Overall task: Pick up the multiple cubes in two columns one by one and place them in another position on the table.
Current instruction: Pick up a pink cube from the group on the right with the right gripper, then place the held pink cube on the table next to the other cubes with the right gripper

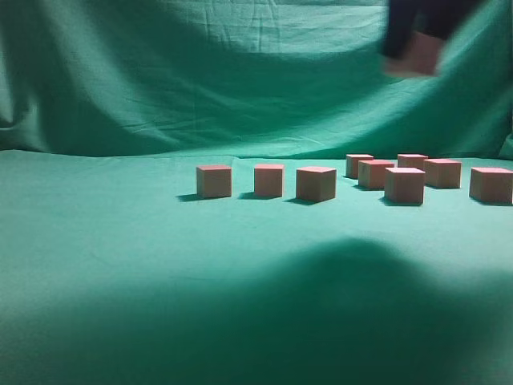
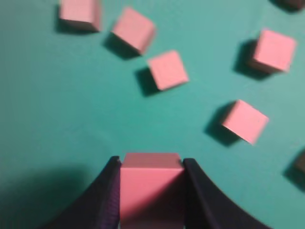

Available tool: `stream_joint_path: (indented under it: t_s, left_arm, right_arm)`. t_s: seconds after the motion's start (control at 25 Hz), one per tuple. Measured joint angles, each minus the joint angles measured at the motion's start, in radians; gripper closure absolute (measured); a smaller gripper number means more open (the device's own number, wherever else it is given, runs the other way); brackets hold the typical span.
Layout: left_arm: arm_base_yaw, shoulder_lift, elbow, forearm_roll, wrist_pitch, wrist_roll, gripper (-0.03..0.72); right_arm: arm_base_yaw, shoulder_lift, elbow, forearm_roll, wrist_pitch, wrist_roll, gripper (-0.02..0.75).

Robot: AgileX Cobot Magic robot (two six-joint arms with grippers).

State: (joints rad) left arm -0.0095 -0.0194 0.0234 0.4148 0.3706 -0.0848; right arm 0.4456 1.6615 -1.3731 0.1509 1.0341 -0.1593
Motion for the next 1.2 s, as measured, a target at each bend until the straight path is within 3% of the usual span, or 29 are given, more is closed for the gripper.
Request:
stream_joint_path:
  t_s: [0.24, 0.4, 0.68, 0.92, 1.2]
  left_arm:
    - [0.000, 0.000, 0.000, 0.000, 0.000, 0.000, 0.688]
    - [0.000, 0.000, 0.000, 0.000, 0.000, 0.000, 0.688]
    - [0.000, 0.000, 0.000, 0.000, 0.000, 0.000, 0.688]
    - [0.000, 0.000, 0.000, 0.000, 0.000, 0.000, 0.688]
    - [0.000, 0.000, 0.000, 0.000, 0.000, 0.000, 0.688]
  right_arm:
    - [0.242, 0.130, -0.187, 0.002, 0.020, 0.020, 0.482]
    - [0.317, 0.271, -0.316, -0.009, 0.027, 0.078, 0.482]
    - [0.343, 0.458, -0.473, -0.053, 0.037, -0.233, 0.482]
    - [0.343, 0.532, -0.510, -0.180, 0.027, -0.327, 0.482]
    - [0.343, 0.538, -0.510, -0.160, -0.059, -0.464, 0.482]
